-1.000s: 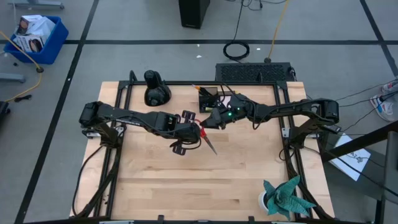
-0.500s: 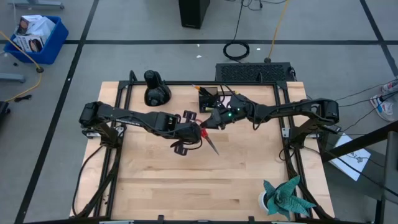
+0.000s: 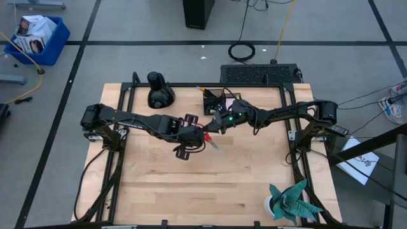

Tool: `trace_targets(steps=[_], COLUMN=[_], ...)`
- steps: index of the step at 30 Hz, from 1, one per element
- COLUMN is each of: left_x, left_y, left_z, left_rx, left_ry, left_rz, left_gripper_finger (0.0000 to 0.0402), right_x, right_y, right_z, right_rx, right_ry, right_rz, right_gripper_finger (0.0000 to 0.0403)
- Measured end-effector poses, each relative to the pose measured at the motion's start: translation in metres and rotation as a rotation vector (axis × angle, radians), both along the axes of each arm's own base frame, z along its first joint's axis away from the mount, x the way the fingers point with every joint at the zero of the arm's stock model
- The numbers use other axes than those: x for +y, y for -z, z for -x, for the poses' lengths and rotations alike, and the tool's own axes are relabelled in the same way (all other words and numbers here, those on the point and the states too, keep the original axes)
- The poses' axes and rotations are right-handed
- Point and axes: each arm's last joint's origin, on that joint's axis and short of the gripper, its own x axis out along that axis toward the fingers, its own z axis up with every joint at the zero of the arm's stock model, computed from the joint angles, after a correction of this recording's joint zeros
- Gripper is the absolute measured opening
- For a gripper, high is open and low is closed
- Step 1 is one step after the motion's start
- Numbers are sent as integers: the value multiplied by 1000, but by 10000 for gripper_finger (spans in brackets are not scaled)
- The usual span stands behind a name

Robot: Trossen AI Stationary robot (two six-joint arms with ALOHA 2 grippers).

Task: Pick and place office supplies into organizer
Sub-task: Put the red scissors into the black desk organizer

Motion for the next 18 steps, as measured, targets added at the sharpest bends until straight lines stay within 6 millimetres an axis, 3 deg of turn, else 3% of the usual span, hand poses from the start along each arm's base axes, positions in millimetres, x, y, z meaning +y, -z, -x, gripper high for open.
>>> trace_targets(steps=[6, 12, 18], left_x=[1, 3, 0], left_y=[0, 1, -1], left_z=[3, 5, 7], left_rx=[-16, -16, -21], left_ry=[-152, -251, -242], left_rz=[49, 56, 48], left_gripper_finger=[55, 119, 189], right_x=[-1, -4, -5], right_y=[-3, -4, -5], right_z=[1, 1, 1], right_rx=[-28, -40, -48], right_ry=[14, 9, 7], right_rz=[59, 76, 86], right_gripper_finger=[23, 28, 24])
